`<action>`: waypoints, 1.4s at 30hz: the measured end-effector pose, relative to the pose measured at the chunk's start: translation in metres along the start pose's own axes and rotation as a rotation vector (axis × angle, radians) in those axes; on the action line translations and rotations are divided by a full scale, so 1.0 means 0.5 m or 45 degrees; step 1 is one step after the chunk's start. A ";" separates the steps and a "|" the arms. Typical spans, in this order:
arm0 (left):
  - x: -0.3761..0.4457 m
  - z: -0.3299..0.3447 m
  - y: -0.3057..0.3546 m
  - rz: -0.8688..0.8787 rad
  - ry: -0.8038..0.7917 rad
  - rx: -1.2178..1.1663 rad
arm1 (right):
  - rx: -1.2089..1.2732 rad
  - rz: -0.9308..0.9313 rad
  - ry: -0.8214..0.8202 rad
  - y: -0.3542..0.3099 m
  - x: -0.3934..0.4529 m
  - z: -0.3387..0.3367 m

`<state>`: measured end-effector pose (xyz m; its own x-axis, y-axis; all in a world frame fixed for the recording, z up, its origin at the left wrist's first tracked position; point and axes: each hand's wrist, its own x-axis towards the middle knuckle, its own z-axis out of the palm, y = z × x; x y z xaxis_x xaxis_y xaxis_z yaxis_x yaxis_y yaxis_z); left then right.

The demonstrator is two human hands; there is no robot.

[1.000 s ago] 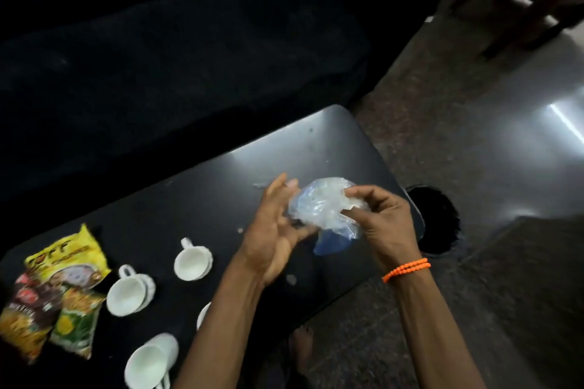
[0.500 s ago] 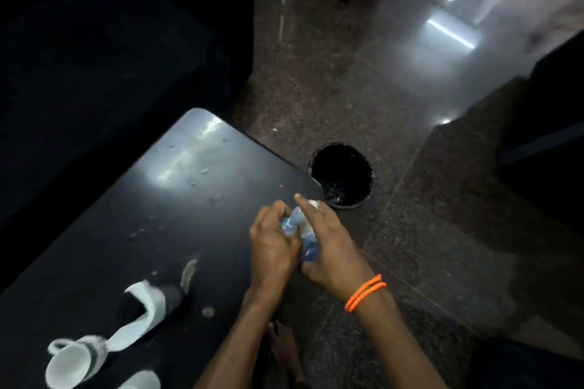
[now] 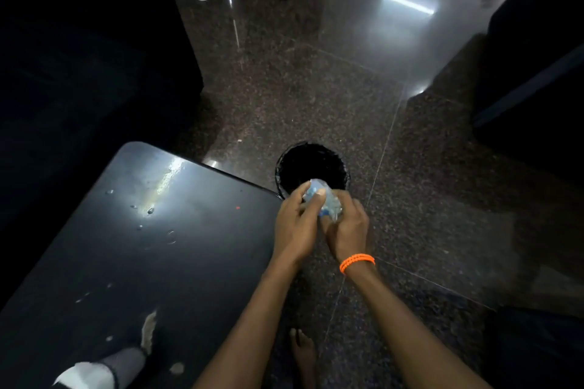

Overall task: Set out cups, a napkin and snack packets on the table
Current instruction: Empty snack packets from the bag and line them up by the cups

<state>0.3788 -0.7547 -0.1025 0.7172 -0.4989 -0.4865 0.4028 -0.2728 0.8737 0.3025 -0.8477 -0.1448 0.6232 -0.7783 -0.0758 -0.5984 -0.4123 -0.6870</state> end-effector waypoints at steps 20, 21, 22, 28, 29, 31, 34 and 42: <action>0.218 0.056 -0.035 -0.327 0.063 0.121 | -0.206 0.173 -0.236 0.052 0.135 0.082; 0.202 0.058 -0.032 -0.337 0.091 0.004 | -0.201 0.163 -0.222 0.043 0.125 0.083; 0.186 0.058 -0.025 -0.341 0.119 -0.101 | -0.189 0.152 -0.210 0.030 0.117 0.084; 0.074 -0.023 0.069 -0.199 0.308 -0.203 | 0.090 0.168 -0.110 -0.120 0.078 0.086; 0.056 -0.050 0.086 -0.177 0.341 -0.216 | 0.151 0.184 -0.096 -0.151 0.062 0.090; 0.017 -0.114 0.121 -0.146 0.379 -0.219 | 0.236 0.167 -0.113 -0.217 0.022 0.105; -0.051 -0.231 0.164 -0.160 0.458 -0.229 | 0.323 0.142 -0.174 -0.332 -0.051 0.136; -0.349 -0.682 0.184 -0.044 0.812 -0.678 | 0.631 0.033 -0.478 -0.617 -0.381 0.286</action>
<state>0.4845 -0.4124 0.0608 0.8198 0.1082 -0.5624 0.5306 0.2261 0.8169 0.4404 -0.5047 -0.0217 0.8001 -0.5283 -0.2840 -0.3669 -0.0565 -0.9286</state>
